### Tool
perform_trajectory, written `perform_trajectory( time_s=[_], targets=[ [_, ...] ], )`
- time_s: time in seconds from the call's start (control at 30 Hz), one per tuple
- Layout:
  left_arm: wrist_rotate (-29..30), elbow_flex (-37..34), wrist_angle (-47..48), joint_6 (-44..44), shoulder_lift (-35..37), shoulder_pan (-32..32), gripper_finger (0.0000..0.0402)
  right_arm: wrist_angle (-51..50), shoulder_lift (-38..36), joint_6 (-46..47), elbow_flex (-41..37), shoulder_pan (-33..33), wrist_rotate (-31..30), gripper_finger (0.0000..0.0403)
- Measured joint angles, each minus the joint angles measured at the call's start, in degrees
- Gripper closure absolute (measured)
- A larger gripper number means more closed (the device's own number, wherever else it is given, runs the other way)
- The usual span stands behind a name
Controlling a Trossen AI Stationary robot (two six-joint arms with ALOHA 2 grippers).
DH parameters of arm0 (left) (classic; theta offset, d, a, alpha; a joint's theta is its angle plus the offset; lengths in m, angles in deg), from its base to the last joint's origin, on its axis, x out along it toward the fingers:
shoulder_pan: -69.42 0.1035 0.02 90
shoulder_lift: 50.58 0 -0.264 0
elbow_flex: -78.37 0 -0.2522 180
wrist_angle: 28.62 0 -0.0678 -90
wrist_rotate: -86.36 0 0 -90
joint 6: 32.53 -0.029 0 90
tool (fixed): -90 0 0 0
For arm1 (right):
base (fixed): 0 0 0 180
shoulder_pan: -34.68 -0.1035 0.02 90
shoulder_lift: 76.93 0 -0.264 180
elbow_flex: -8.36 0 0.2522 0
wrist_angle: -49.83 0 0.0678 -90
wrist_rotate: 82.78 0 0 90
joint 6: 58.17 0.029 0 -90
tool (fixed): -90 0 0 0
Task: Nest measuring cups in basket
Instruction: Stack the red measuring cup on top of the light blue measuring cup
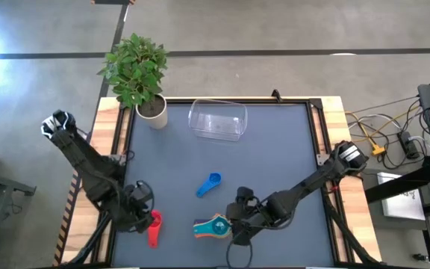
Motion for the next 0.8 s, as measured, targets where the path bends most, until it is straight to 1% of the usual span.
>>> perform_trajectory(
  time_s=[0.1,0.2,0.33,0.4,0.57,0.8],
  targets=[
    [-0.1,-0.1,2.1,5.9,-1.5,-2.5,0.0141,4.4,-1.1,-2.9,0.0,-1.4,0.1,0.015],
    [-0.1,-0.1,3.1,9.1,-3.3,-3.5,0.0141,8.8,-2.0,-7.9,0.0,-2.8,0.3,0.0152],
    [-0.1,-0.1,2.5,9.8,-5.9,-3.6,0.0141,11.5,-3.2,-11.7,0.0,-3.7,0.7,0.0156],
    [-0.6,-0.1,2.4,9.8,-7.2,-3.6,0.0141,13.8,-3.7,-13.4,0.0,-4.0,2.2,0.0159],
    [-3.6,-0.1,2.7,9.4,-10.1,-3.4,0.0141,21.8,-4.9,-22.1,0.0,-5.1,3.5,0.0168],
    [-4.1,-0.2,2.8,9.1,-11.8,-3.3,0.0141,24.3,-6.6,-24.4,-2.4,-4.6,2.9,0.0178]
  ],
)
